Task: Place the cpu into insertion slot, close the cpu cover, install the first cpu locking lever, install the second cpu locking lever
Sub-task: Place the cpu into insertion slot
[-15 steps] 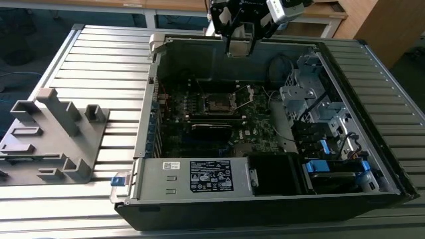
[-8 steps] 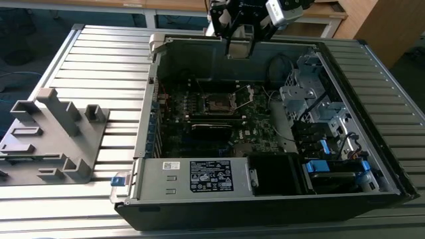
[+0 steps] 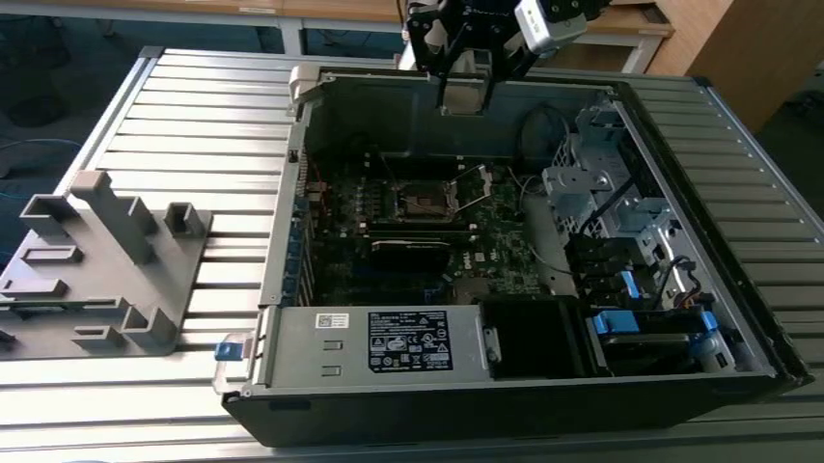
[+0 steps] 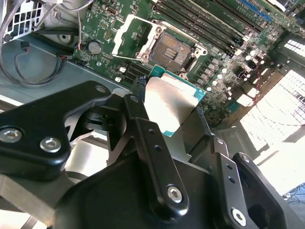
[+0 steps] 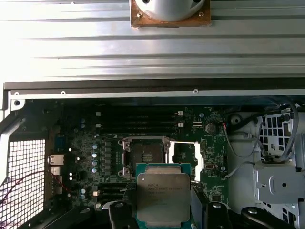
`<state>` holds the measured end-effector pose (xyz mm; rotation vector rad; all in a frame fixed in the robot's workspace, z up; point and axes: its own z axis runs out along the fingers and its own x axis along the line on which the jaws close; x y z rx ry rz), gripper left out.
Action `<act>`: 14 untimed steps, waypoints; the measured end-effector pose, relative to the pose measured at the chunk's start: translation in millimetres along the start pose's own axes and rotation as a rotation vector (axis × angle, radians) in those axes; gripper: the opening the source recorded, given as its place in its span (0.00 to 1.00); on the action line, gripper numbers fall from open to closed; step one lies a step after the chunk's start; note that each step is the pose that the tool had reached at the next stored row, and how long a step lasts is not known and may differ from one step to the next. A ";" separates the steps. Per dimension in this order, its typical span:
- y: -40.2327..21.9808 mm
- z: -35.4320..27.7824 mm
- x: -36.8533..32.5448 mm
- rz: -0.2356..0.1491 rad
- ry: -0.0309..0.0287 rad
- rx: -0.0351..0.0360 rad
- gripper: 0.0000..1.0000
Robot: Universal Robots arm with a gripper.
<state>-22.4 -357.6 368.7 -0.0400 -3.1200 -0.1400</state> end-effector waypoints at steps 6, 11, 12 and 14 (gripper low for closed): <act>-0.2 2.8 -0.1 0.000 0.0001 0.0000 0.54; -0.3 3.3 -0.1 0.000 0.0000 0.0000 0.54; -0.3 3.3 -0.1 0.000 0.0000 0.0001 0.54; -0.3 3.4 -0.1 0.000 0.0000 0.0000 0.54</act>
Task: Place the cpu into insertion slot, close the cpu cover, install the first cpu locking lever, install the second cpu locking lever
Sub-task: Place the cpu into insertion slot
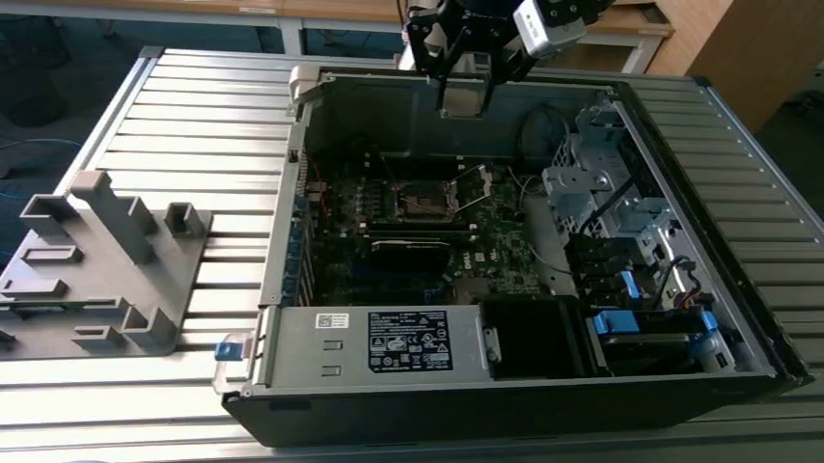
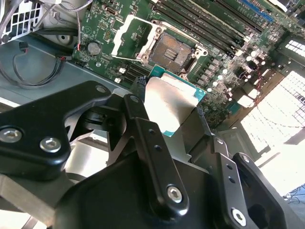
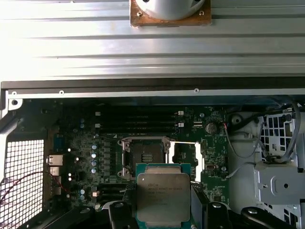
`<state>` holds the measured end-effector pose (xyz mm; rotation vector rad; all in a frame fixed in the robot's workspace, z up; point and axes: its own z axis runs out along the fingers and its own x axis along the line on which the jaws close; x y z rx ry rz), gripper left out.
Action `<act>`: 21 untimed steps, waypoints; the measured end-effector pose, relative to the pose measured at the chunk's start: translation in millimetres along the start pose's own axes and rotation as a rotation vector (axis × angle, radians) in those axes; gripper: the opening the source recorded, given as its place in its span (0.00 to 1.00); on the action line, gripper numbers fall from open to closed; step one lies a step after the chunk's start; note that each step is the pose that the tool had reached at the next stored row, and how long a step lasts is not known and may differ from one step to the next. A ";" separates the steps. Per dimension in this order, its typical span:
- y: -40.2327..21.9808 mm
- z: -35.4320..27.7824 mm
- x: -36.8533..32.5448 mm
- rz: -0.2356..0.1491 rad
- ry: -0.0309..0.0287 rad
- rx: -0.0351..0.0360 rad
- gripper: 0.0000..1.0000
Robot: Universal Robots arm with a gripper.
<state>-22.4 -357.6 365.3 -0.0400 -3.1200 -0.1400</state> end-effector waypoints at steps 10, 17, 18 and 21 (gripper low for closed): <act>-0.3 3.4 -0.1 0.000 -0.0001 -0.0001 0.54; -0.4 3.9 -0.1 0.000 0.0000 0.0000 0.54; -0.4 4.1 -0.1 0.000 0.0000 0.0001 0.54; -0.6 6.1 -0.1 0.000 -0.0001 -0.0002 0.54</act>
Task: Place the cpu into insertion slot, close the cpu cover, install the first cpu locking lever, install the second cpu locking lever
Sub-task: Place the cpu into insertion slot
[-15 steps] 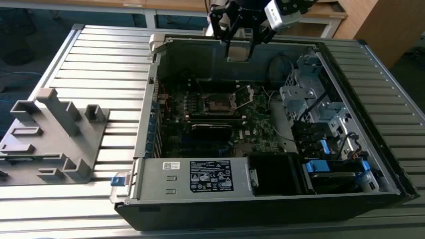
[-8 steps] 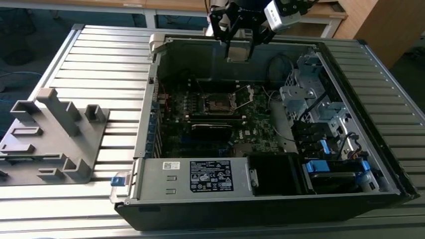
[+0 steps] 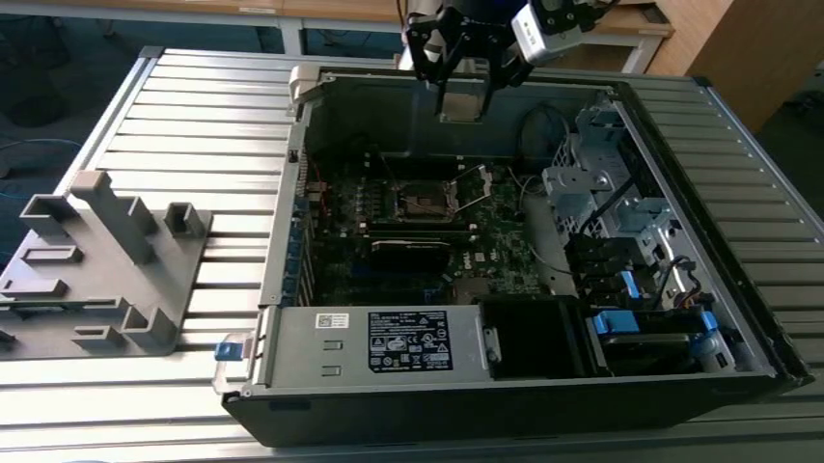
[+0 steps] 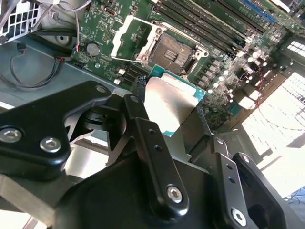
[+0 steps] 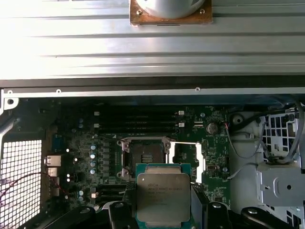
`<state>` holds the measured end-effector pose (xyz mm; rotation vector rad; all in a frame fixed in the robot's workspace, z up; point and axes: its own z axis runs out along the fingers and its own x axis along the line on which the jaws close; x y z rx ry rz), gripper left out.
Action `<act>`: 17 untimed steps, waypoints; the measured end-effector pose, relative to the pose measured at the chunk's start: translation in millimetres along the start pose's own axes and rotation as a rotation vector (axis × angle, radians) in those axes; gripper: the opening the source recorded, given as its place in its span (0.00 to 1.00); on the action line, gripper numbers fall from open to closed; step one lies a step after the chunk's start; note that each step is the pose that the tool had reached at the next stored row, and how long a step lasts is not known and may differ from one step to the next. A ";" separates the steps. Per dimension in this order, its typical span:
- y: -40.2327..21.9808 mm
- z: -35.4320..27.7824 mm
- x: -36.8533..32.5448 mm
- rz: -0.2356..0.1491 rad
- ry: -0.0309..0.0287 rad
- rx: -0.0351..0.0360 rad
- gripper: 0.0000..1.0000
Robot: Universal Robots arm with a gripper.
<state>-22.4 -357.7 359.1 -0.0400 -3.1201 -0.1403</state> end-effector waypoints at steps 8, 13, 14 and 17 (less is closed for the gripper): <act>-0.2 2.2 0.0 0.000 0.0001 0.0002 0.54; -0.4 4.1 -0.1 0.000 0.0000 -0.0001 0.54; -0.4 5.0 -0.1 0.000 0.0000 0.0001 0.54; -0.6 7.0 -0.1 0.000 0.0001 0.0002 0.54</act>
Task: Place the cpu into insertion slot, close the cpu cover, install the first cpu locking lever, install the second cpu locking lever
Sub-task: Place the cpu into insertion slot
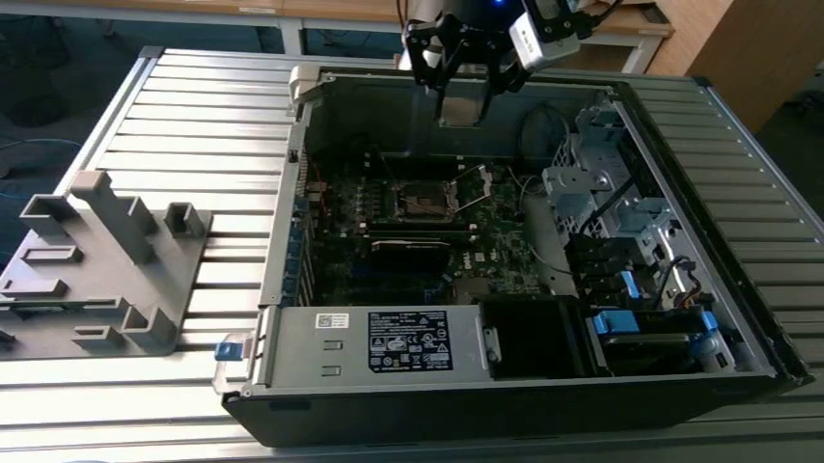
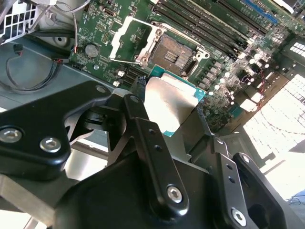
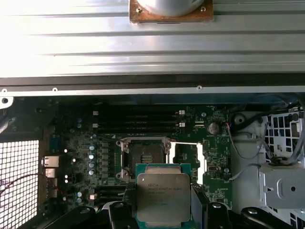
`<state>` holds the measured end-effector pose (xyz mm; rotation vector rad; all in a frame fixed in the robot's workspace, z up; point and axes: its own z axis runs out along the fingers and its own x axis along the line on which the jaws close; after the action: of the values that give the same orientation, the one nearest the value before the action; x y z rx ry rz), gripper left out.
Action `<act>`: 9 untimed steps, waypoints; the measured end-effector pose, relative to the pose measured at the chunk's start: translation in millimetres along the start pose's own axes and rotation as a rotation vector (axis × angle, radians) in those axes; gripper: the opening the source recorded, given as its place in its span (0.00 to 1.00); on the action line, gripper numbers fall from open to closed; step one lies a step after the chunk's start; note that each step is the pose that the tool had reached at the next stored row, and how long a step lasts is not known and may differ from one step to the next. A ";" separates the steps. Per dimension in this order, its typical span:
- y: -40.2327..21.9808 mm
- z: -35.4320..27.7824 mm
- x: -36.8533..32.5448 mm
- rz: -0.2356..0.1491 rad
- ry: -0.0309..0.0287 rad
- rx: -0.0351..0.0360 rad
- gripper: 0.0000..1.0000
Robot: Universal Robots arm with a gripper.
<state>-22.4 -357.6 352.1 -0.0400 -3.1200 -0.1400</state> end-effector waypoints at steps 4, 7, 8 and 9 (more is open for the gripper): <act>-0.1 0.9 0.0 0.000 0.0001 0.0003 0.54; -0.2 1.9 0.0 0.000 -0.0001 -0.0003 0.54; -0.3 2.6 0.0 0.000 -0.0001 -0.0002 0.54; -0.4 3.6 0.0 0.000 0.0000 0.0000 0.54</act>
<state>-22.4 -357.7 348.5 -0.0400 -3.1200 -0.1401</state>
